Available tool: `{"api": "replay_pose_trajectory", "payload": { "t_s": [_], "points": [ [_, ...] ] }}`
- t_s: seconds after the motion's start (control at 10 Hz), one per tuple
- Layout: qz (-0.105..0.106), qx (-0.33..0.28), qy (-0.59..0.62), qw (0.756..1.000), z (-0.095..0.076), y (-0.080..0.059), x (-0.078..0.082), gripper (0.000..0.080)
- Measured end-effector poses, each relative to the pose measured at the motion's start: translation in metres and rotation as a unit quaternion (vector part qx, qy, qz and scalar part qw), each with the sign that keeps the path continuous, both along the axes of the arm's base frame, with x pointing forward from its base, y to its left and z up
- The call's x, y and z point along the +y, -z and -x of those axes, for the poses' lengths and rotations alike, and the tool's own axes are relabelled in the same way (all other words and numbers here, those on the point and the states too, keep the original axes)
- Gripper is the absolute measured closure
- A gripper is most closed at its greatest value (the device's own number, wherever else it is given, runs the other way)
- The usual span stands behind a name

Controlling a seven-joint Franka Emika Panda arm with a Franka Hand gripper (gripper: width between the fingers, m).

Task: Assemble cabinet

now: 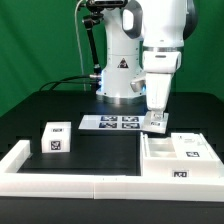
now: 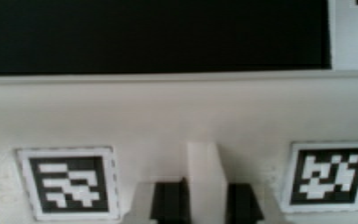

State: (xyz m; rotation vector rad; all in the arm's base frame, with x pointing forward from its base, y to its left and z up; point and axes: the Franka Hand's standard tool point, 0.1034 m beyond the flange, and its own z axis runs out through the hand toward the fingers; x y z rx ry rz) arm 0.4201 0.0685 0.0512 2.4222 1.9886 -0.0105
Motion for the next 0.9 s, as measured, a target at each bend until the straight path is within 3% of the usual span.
{"api": "replay_pose_trajectory", "payload": {
  "t_s": [0.1,0.5,0.9],
  "points": [
    [0.003,-0.005,-0.001,1.0,-0.014,-0.007,-0.002,0.0731],
    [0.001,-0.002,-0.003,1.0,-0.008,-0.002,-0.001,0.073],
    [0.005,0.003,-0.093,0.996,-0.027,-0.006,-0.017,0.0729]
  ]
}}
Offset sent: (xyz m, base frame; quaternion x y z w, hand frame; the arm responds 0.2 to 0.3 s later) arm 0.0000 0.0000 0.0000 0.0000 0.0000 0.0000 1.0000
